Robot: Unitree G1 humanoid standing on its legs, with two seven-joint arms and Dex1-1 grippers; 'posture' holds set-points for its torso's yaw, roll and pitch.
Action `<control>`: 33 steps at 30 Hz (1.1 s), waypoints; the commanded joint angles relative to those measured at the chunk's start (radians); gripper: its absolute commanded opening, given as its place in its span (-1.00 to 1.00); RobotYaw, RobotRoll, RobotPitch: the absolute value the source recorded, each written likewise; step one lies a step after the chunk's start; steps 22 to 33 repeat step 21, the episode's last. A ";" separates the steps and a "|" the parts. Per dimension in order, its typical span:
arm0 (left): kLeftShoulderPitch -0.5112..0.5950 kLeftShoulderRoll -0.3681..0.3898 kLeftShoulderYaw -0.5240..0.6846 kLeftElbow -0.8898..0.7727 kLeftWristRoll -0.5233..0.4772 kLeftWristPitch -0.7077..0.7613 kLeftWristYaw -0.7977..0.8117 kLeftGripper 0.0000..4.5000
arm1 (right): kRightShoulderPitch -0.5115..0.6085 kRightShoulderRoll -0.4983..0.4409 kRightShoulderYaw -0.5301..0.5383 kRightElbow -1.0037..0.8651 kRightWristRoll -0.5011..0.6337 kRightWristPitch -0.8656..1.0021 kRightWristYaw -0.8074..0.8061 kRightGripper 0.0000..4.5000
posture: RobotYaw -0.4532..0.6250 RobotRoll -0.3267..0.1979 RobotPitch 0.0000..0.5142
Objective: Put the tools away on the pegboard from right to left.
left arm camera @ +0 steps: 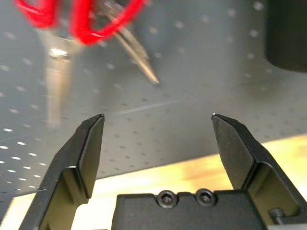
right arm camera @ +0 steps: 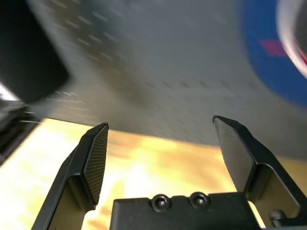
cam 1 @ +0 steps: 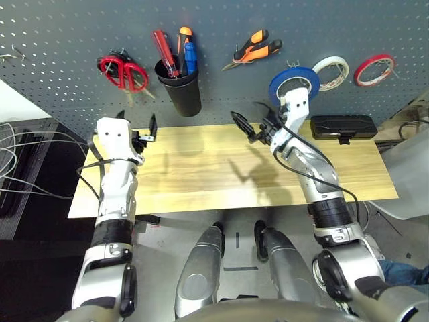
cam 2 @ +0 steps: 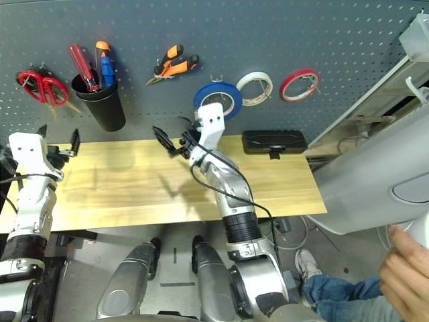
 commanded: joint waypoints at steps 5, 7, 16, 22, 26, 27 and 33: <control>0.026 -0.023 -0.035 0.046 0.013 0.049 -0.019 0.98 | 0.053 -0.045 -0.070 0.129 -0.032 -0.074 -0.066 1.00 | -0.11 0.25 0.06; 0.018 -0.029 -0.036 0.074 0.012 0.058 -0.017 0.98 | 0.058 -0.062 -0.082 0.151 -0.047 -0.092 -0.085 1.00 | -0.12 0.25 0.07; -0.070 -0.077 -0.065 0.283 0.032 0.107 0.005 0.98 | 0.031 -0.157 -0.164 0.322 -0.075 -0.143 -0.187 1.00 | -0.14 0.25 0.08; -0.117 -0.092 -0.061 0.377 0.042 0.107 0.046 0.98 | 0.016 -0.198 -0.172 0.394 -0.081 -0.179 -0.164 1.00 | -0.16 0.25 0.03; -0.117 -0.092 -0.061 0.377 0.042 0.107 0.046 0.98 | 0.016 -0.198 -0.172 0.394 -0.081 -0.179 -0.164 1.00 | -0.16 0.25 0.03; -0.117 -0.092 -0.061 0.377 0.042 0.107 0.046 0.98 | 0.016 -0.198 -0.172 0.394 -0.081 -0.179 -0.164 1.00 | -0.16 0.25 0.03; -0.117 -0.092 -0.061 0.377 0.042 0.107 0.046 0.98 | 0.016 -0.198 -0.172 0.394 -0.081 -0.179 -0.164 1.00 | -0.16 0.25 0.03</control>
